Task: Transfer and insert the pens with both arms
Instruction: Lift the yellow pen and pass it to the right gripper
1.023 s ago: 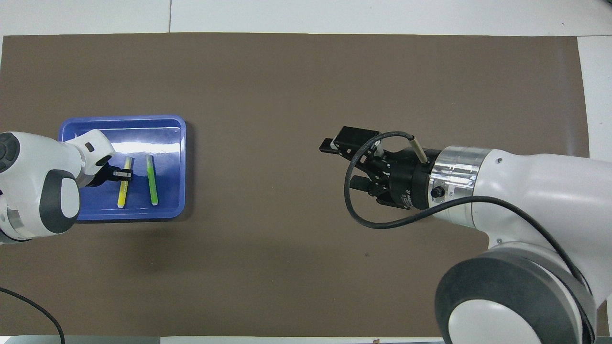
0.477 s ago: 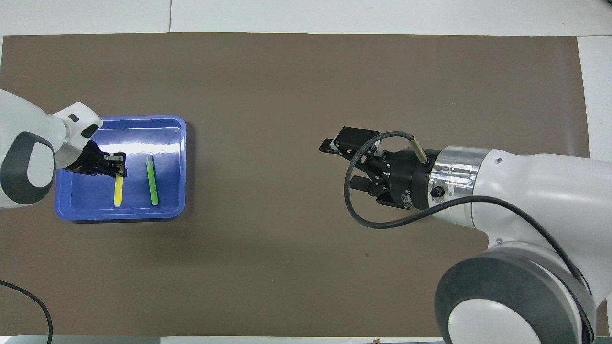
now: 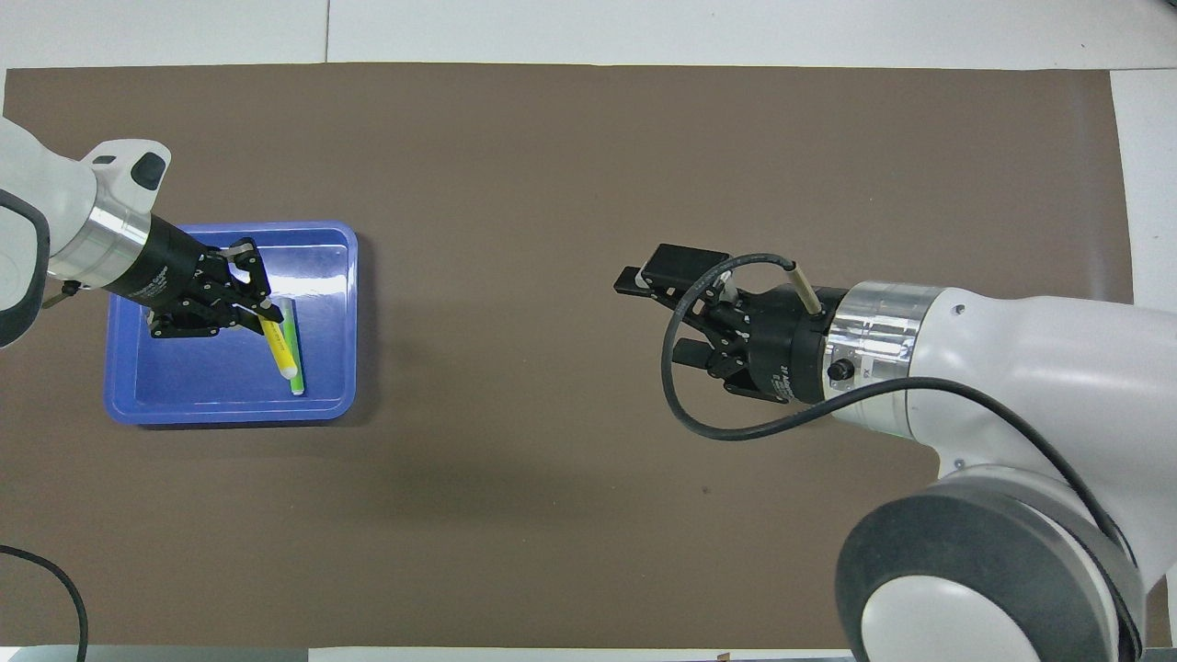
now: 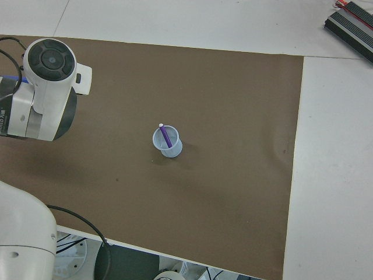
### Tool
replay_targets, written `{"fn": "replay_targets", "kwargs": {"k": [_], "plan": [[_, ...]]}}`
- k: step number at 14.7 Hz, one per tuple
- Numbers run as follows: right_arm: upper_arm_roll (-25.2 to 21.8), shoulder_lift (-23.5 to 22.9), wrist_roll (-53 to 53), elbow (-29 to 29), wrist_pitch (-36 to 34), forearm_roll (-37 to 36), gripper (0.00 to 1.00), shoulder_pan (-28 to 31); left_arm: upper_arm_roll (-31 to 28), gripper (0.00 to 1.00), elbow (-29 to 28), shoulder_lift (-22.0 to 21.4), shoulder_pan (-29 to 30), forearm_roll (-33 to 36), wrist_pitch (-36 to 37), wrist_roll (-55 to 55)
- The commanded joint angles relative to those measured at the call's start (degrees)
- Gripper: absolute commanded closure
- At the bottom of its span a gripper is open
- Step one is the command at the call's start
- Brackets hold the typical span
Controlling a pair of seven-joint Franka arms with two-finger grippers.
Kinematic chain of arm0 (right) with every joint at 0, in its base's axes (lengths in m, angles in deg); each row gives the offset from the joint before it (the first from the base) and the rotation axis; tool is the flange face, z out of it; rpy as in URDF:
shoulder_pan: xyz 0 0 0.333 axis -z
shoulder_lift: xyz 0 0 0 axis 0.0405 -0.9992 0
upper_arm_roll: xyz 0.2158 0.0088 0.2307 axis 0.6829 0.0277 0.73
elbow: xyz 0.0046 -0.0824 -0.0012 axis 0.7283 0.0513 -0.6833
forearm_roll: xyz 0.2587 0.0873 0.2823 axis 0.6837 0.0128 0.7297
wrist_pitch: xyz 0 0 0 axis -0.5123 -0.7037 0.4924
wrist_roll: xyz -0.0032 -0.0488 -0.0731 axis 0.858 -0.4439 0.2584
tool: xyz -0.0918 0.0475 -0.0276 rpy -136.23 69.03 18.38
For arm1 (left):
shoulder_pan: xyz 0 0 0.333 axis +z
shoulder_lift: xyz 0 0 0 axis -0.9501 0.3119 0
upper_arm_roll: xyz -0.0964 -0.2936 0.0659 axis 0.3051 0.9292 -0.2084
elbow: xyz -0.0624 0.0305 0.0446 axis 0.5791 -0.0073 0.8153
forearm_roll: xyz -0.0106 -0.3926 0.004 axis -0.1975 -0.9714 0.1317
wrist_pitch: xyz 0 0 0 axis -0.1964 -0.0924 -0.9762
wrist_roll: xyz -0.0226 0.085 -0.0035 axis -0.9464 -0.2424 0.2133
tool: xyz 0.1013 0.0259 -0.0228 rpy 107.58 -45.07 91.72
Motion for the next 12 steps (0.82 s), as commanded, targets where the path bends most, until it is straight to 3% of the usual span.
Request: {"fn": "replay_targets", "kwargs": {"k": [1, 7, 12], "plan": [[0.04, 0.36, -1.62, 0.75, 2.67, 1.56, 0.0, -1.2, -0.66, 1.0, -0.68, -3.55, -3.07, -4.83, 1.22, 15.42], [0.13, -2.28, -1.37, 1.64, 12.08, 1.47, 0.0, -7.61, -0.66, 1.0, -2.79, -6.72, -7.65, -16.52, 0.08, 37.15], [0.13, -4.92, -1.19, 1.02, 16.22, 1.04, 0.0, -12.1, -0.66, 1.0, -8.75, -10.4, -14.14, -17.94, -8.08, 45.26]]}}
